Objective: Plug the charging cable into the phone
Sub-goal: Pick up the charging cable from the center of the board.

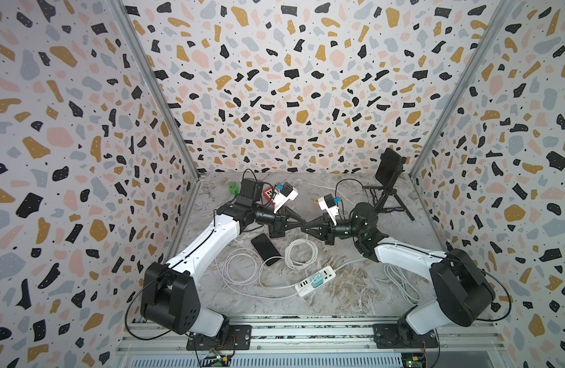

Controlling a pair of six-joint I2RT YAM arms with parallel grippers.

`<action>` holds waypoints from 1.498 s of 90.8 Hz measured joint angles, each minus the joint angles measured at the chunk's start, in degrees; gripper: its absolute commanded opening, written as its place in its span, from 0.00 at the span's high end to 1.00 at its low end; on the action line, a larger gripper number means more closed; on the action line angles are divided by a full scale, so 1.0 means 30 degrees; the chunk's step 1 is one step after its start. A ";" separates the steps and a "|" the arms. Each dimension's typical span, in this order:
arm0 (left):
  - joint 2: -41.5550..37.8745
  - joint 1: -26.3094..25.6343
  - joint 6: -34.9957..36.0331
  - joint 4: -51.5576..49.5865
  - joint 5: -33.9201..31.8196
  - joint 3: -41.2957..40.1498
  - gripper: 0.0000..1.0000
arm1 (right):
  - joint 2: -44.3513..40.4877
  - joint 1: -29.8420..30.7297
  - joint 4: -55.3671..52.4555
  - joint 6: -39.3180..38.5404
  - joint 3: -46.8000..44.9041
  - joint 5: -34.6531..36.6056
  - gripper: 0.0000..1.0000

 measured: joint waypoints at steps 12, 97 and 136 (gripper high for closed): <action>0.0000 0.0000 0.0372 -0.0160 0.0058 0.0000 0.56 | 0.0080 0.0000 0.0211 0.0284 -0.0015 -0.0160 1.00; 0.0000 -0.0095 0.0022 -0.1370 -0.0576 0.0656 1.00 | 0.0160 0.0015 -0.0015 0.0204 -0.0182 -0.0299 0.69; 0.0029 -0.0109 -0.1843 0.0386 -0.0823 0.0036 1.00 | -0.1756 0.0015 -0.2004 -0.1996 -0.0772 0.1858 0.73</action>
